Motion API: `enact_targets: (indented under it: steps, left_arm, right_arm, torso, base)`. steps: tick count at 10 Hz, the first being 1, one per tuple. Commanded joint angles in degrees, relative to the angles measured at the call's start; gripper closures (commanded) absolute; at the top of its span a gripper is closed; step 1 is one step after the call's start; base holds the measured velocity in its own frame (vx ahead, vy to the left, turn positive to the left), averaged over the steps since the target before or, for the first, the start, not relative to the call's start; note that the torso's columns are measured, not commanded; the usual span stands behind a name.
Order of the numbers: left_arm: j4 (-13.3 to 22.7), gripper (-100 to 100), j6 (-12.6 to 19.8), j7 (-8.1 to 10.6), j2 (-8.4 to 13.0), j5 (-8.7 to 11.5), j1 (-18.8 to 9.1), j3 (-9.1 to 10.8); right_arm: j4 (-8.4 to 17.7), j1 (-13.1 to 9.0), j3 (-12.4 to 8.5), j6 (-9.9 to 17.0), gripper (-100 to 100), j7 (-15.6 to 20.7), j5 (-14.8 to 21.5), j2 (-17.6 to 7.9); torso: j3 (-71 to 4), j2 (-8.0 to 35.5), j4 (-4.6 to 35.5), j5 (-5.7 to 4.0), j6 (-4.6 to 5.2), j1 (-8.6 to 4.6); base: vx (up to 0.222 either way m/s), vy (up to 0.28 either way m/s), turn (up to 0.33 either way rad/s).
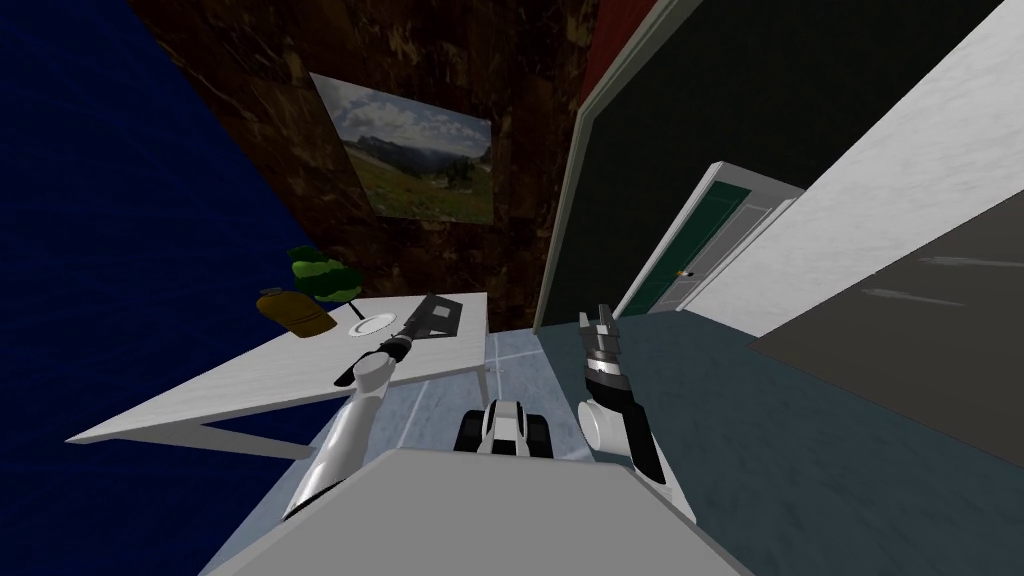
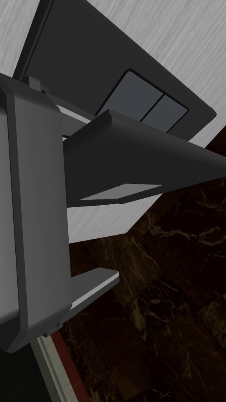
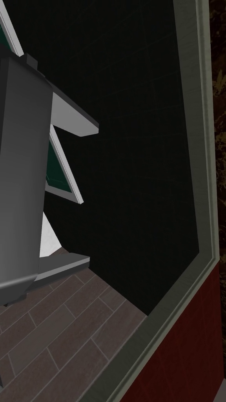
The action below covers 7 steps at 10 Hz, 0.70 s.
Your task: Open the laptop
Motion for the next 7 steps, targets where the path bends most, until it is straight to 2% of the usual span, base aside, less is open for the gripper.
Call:
enact_targets:
  steps: [1,4,5,6,7]
  left_arm:
    - [1.2,-100,1.4,2.80,2.7,-0.9,-1.2,0.75]
    - [2.4,-100,4.0,7.68,7.0,-2.6,-2.4,1.98]
    - [2.3,-100,3.4,6.79,6.0,-2.5,-2.3,1.65]
    - [2.4,0,3.5,7.03,6.1,-2.6,-2.2,1.71]
    - [2.5,0,3.5,7.02,6.1,-2.6,-2.2,1.68]
  right_arm:
    - [0.0,0.0,0.0,0.0,0,0.0,0.0,0.0]
    - [0.0,0.0,0.0,0.0,0,0.0,0.0,0.0]
    - [0.0,0.0,0.0,0.0,0,0.0,0.0,0.0]
    - [0.0,0.0,0.0,0.0,0,0.0,0.0,0.0]
    - [0.0,0.0,0.0,0.0,0,0.0,0.0,0.0]
  torso:
    - [0.0,0.1,0.0,-0.02,-0.01,-0.02]
    - [0.0,0.0,0.0,-0.03,-0.02,-0.07]
    - [0.0,0.0,0.0,-0.06,-0.02,-0.17]
    - [0.0,0.0,0.0,-0.01,0.03,-0.02]
    - [0.0,0.0,0.0,0.03,0.00,0.09]
  base:
    - [0.004,-0.061,0.017]
    - [0.011,-0.072,0.047]
    - [0.011,-0.044,0.021]
    - [0.001,-0.009,-0.003]
    - [0.000,0.000,0.000]
